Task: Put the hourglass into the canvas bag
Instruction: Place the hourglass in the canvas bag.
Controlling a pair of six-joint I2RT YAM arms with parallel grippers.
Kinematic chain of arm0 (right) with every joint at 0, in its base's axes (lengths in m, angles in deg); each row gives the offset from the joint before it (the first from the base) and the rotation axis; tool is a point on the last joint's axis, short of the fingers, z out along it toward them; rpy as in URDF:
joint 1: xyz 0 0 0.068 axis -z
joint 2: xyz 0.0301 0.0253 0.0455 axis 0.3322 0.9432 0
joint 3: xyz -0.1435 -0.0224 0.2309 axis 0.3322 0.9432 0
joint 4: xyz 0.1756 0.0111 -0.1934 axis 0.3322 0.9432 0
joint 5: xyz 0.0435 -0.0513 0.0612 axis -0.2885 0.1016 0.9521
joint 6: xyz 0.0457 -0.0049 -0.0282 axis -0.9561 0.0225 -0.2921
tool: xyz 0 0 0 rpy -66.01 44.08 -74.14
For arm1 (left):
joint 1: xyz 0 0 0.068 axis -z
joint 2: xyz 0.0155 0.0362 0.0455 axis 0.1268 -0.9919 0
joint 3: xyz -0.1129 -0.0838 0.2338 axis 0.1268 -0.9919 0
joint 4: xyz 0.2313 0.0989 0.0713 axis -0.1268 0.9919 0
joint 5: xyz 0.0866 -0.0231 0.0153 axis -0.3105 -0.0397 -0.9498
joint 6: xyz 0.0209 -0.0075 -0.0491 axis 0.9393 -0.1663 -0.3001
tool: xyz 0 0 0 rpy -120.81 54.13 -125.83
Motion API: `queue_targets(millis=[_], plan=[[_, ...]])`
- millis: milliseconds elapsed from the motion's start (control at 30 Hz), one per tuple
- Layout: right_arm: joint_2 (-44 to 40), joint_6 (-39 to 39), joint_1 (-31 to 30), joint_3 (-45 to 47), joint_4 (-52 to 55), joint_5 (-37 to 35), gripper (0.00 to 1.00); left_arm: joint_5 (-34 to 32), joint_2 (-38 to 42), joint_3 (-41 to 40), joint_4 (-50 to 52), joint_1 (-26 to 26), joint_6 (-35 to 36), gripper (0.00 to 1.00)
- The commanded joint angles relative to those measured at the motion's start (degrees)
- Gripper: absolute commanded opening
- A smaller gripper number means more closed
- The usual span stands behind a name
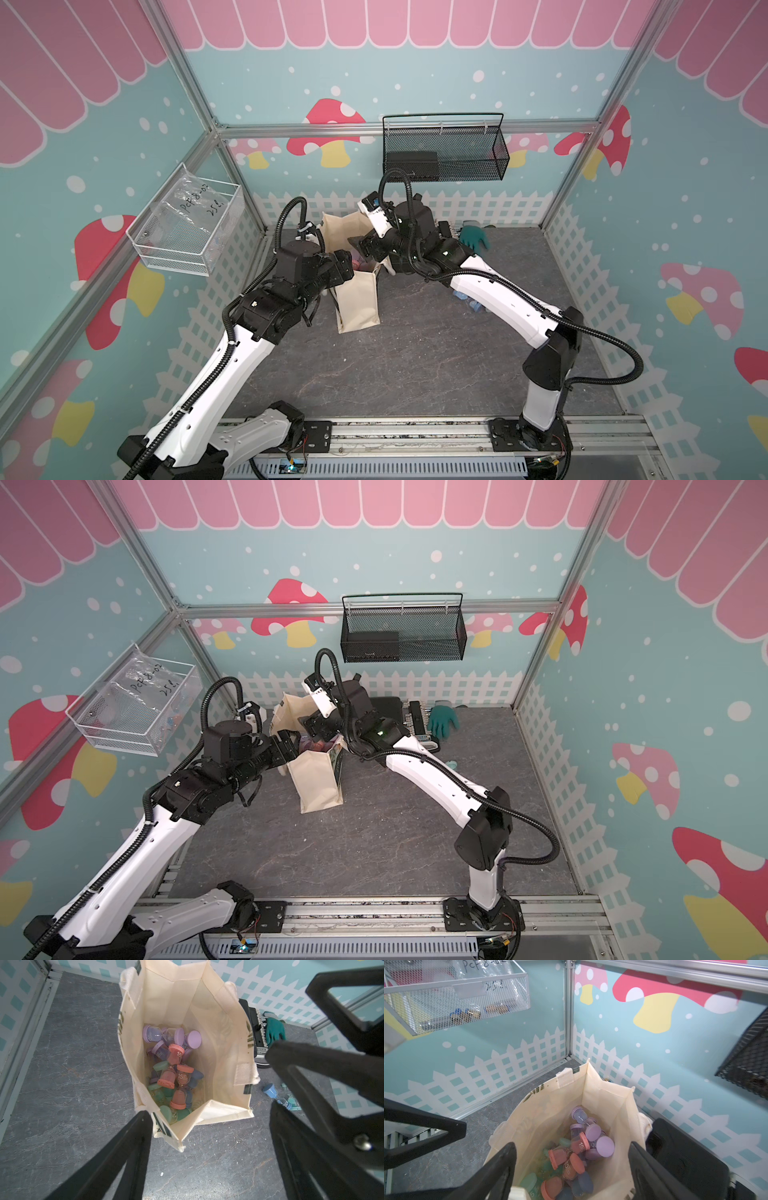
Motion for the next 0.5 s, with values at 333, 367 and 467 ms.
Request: queue_targets(millis=[333,367,467], plan=[[-14.83,-9.26,8.99,21.23,-0.28,-7.69,0.91,-1.54,-1.42,0.67,-2.60,8.11,-0.67,0.88],[-15.69,-10.02,10.36,23.29,-0.29,-7.27,0.91,-1.85,-1.46,0.28,-3.11,8.54,-0.85,0.88],[-18.38,-11.92,14.25,29.27,-0.54,-6.47,0.91,-1.51,-2.04,-0.40,-4.31,9.38,-1.38,0.88]])
